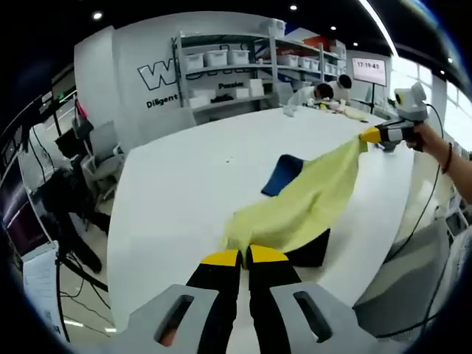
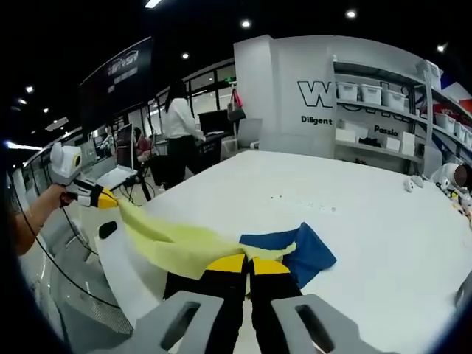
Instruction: Fold the garment on the visible template until the final outline fits inside the template.
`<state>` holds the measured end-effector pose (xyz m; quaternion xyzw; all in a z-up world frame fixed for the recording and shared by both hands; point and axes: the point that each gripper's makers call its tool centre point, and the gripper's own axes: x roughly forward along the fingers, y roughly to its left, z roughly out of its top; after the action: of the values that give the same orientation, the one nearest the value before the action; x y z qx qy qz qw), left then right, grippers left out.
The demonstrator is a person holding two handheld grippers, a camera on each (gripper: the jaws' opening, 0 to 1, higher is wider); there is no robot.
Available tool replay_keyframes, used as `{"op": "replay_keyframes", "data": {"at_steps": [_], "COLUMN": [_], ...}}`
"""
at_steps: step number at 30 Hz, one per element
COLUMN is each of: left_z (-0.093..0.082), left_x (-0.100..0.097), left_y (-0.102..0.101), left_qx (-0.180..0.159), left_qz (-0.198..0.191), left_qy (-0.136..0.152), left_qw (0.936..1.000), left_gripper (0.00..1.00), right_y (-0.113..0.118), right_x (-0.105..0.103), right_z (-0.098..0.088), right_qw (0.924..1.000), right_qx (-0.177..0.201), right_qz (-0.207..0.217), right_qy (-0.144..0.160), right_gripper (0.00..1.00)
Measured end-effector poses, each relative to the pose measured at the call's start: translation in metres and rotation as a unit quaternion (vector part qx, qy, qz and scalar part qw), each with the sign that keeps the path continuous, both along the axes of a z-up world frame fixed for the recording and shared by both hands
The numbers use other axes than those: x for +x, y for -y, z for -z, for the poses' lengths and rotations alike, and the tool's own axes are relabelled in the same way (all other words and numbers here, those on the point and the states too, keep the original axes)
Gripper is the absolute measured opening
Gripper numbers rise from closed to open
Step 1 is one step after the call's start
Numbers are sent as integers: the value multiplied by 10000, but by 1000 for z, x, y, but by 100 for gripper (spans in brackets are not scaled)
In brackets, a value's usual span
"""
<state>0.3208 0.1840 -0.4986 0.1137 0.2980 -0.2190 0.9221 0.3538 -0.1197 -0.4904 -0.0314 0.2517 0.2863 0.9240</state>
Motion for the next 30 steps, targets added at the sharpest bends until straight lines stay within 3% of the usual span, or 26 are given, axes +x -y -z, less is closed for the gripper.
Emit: {"op": "replay_keyframes", "data": {"at_steps": [7,12,17,24,30], "left_z": [26,46,72,96,115], "left_x": [-23,-42,-65,-77,-81], "left_y": [8,14,22,25,15], "left_qx": [-64,-70,-65,155,403], "left_qz": [66,108,256,297,153], "left_qy": [-365,-708,-1226,-1421,-1632], "left_qw": [9993,9974,9921,9893,9857], "left_gripper": [2,2,2,2,2], "right_y": [8,15,21,24,25], "right_x": [-25,-45,-61,-74,-87], "right_z": [24,43,63,88,113], "right_qw": [9992,9976,9939,9891,9824], "right_qx": [34,-218,-285,-441,-691], "right_qz": [52,10,14,-42,-96], "right_qy": [-388,-661,-1061,-1403,-1731], "right_gripper": [0,0,0,0,0]}}
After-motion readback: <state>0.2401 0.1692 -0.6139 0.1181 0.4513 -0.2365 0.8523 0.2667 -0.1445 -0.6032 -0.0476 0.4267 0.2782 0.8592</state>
